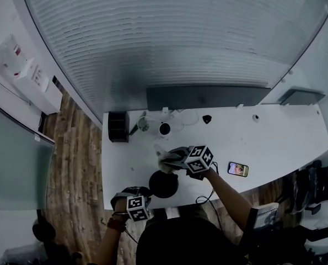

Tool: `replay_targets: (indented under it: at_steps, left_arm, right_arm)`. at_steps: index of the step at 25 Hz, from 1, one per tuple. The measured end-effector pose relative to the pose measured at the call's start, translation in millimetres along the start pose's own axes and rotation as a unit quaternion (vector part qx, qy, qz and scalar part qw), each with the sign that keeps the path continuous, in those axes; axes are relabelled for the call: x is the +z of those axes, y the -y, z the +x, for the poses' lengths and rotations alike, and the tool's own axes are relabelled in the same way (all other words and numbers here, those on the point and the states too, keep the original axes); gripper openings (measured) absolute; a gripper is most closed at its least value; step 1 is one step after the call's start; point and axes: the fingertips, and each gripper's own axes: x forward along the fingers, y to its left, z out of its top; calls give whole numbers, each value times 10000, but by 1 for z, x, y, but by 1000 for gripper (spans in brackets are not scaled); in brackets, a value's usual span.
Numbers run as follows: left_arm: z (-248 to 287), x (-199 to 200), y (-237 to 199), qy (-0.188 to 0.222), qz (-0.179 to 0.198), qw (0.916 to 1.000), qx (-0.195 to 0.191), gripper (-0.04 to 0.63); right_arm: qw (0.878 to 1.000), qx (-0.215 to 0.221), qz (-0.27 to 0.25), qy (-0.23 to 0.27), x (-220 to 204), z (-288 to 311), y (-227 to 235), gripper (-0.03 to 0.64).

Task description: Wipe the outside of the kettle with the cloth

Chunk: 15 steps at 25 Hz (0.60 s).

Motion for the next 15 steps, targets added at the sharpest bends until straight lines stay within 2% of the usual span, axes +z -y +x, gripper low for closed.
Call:
replay_targets:
  at_steps: [3, 6, 9, 12, 15]
  left_arm:
    - [-4, 0, -9, -17, 50, 10000, -3, 109]
    - [2, -5, -8, -130, -26, 9999, 61, 109]
    - [3, -4, -14, -254, -253, 9991, 247, 109]
    - [5, -2, -18, -458, -609, 9958, 513, 109]
    - [7, -3, -23, -667, -1009, 9892, 823, 109]
  right_arm:
    - [9996, 146, 51, -237, -16, 18, -6, 100]
    - [9968, 214, 762, 137, -33, 20, 2, 100]
    - [9855, 152, 1627, 466, -52, 18, 29, 100]
    - [9713, 142, 2352, 325, -89, 22, 53, 100]
    - [9540, 319, 2965, 304, -114, 30, 67, 100]
